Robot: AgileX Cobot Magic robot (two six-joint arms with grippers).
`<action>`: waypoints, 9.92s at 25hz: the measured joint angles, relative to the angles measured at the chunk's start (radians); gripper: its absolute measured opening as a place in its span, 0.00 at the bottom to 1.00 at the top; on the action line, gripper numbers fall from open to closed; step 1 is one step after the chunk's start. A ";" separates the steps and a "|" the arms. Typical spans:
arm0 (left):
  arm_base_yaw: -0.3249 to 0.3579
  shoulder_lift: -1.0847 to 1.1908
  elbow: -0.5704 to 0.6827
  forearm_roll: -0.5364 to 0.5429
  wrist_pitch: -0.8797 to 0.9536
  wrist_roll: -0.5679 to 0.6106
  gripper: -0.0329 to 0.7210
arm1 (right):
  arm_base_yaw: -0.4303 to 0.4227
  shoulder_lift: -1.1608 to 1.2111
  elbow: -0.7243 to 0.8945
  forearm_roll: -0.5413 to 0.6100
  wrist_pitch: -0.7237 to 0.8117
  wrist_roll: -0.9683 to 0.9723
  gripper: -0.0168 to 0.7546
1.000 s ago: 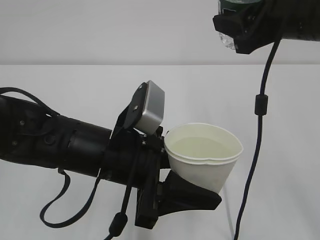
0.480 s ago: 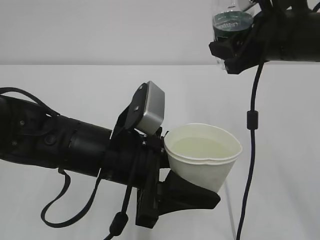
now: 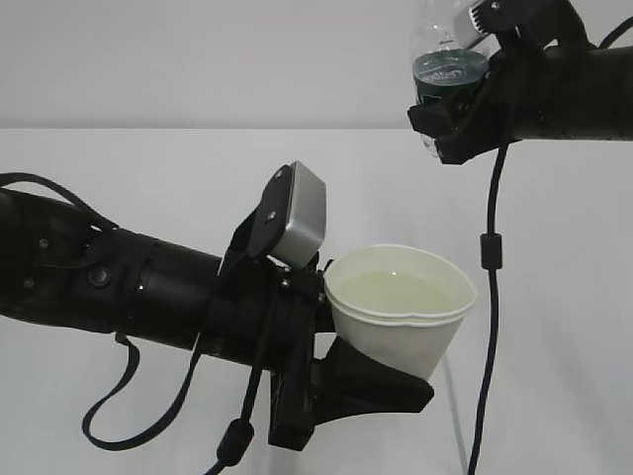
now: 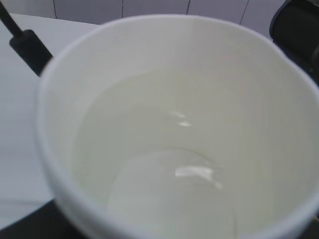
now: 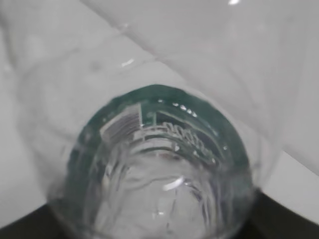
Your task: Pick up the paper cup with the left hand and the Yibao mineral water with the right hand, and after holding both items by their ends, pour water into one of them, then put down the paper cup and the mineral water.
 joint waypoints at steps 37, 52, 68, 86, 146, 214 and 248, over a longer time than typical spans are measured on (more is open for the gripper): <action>0.000 0.000 0.000 -0.002 0.018 0.000 0.62 | -0.190 0.004 0.117 0.491 -0.202 -0.347 0.56; 0.000 0.000 0.000 -0.002 0.027 0.000 0.62 | -0.199 0.004 0.357 0.949 -0.437 -0.745 0.56; 0.000 0.000 0.000 -0.002 0.027 0.000 0.62 | -0.199 0.004 0.520 1.160 -0.647 -0.874 0.56; 0.000 0.000 0.000 -0.002 0.027 0.000 0.62 | -0.199 0.004 0.524 1.291 -0.662 -0.925 0.56; 0.000 0.000 0.000 -0.005 0.028 0.000 0.61 | -0.199 0.300 0.321 1.241 -0.539 -0.914 0.53; 0.000 0.000 0.000 -0.021 0.031 0.000 0.61 | -0.201 0.705 0.129 1.163 -0.810 -0.912 0.57; 0.000 0.000 0.000 -0.021 0.044 0.000 0.61 | -0.201 0.705 0.230 1.174 -0.875 -0.879 0.79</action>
